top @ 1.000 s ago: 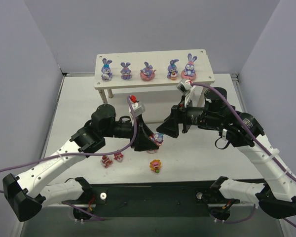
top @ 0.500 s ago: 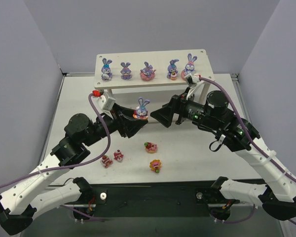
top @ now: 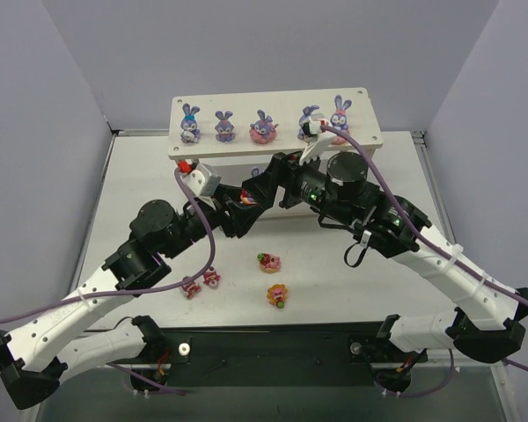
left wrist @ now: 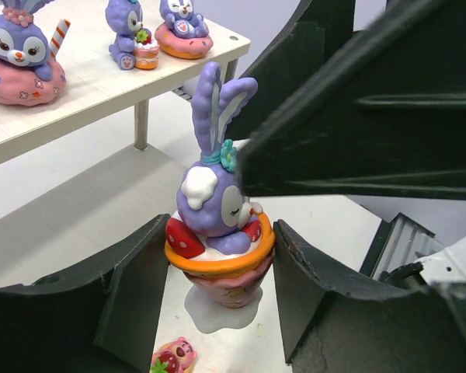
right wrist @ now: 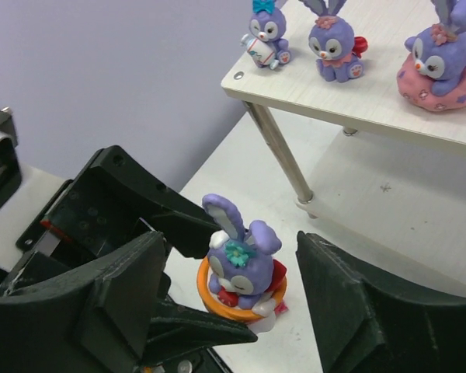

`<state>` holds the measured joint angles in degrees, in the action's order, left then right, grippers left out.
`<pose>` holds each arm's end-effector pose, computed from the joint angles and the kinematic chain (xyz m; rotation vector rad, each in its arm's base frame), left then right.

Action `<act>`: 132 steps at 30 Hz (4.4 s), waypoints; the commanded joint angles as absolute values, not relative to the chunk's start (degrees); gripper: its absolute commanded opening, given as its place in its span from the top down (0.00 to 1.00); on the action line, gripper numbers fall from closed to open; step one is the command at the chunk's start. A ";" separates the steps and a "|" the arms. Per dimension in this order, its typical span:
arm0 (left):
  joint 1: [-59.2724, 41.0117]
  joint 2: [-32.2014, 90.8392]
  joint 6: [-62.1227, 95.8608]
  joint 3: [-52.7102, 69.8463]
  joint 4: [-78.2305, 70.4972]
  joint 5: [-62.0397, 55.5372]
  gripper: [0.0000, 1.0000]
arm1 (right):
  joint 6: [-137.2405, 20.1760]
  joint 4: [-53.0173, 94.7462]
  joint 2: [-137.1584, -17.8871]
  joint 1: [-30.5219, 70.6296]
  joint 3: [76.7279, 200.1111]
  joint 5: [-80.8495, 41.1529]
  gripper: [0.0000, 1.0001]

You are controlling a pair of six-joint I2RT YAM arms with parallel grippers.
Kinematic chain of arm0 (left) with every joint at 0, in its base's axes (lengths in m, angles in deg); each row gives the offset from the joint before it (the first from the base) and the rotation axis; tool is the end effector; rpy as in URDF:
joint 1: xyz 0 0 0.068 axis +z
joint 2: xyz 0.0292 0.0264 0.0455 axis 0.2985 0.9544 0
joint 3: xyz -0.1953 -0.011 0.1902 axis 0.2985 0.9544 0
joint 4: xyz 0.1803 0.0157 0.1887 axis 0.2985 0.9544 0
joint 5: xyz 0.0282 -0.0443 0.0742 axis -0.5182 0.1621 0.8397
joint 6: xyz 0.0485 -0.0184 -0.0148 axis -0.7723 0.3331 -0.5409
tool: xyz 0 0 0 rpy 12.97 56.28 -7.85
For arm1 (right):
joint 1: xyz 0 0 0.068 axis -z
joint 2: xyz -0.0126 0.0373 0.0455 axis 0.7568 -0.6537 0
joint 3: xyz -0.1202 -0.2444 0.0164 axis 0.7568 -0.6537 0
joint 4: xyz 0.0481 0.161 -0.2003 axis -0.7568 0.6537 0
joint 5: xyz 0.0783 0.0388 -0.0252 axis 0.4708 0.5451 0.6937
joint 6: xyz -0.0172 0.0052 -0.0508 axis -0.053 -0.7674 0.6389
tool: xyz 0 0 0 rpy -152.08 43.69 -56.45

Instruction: Place and organize the plastic toys onto the shelf

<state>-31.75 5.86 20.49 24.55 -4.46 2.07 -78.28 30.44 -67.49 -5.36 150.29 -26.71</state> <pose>0.1334 -0.1568 0.4126 0.4858 1.4423 -0.9473 0.1510 0.2130 0.5022 -0.3913 1.5212 1.1480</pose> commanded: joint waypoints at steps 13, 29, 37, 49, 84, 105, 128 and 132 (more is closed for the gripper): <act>-33.78 4.10 14.43 22.82 -9.76 12.47 1.00 | -79.32 38.73 -74.57 -6.89 160.17 -32.76 0.48; -34.75 4.54 13.82 22.99 -11.78 14.24 1.00 | -80.11 37.06 -76.51 -7.51 159.47 -32.76 0.60; -34.93 4.10 14.60 22.73 -10.73 12.93 0.84 | -79.93 37.32 -76.07 -7.51 159.47 -34.87 1.00; -34.84 -0.29 18.12 22.55 -5.90 11.25 0.03 | -73.00 39.69 -74.40 -5.49 160.52 -41.81 1.00; -34.66 -6.36 20.76 25.63 7.38 18.02 0.03 | -45.30 24.84 -68.68 31.51 154.98 -38.48 1.00; -34.66 -6.89 21.46 25.37 9.75 21.27 0.03 | -48.73 10.78 -70.00 36.70 146.28 -25.47 1.00; -34.66 -6.27 21.72 24.84 10.54 21.71 0.03 | -45.83 4.01 -68.51 36.70 138.64 -26.35 0.84; -34.75 -6.18 21.64 24.93 10.45 21.71 0.03 | -46.35 3.04 -67.37 36.70 137.50 -25.82 0.76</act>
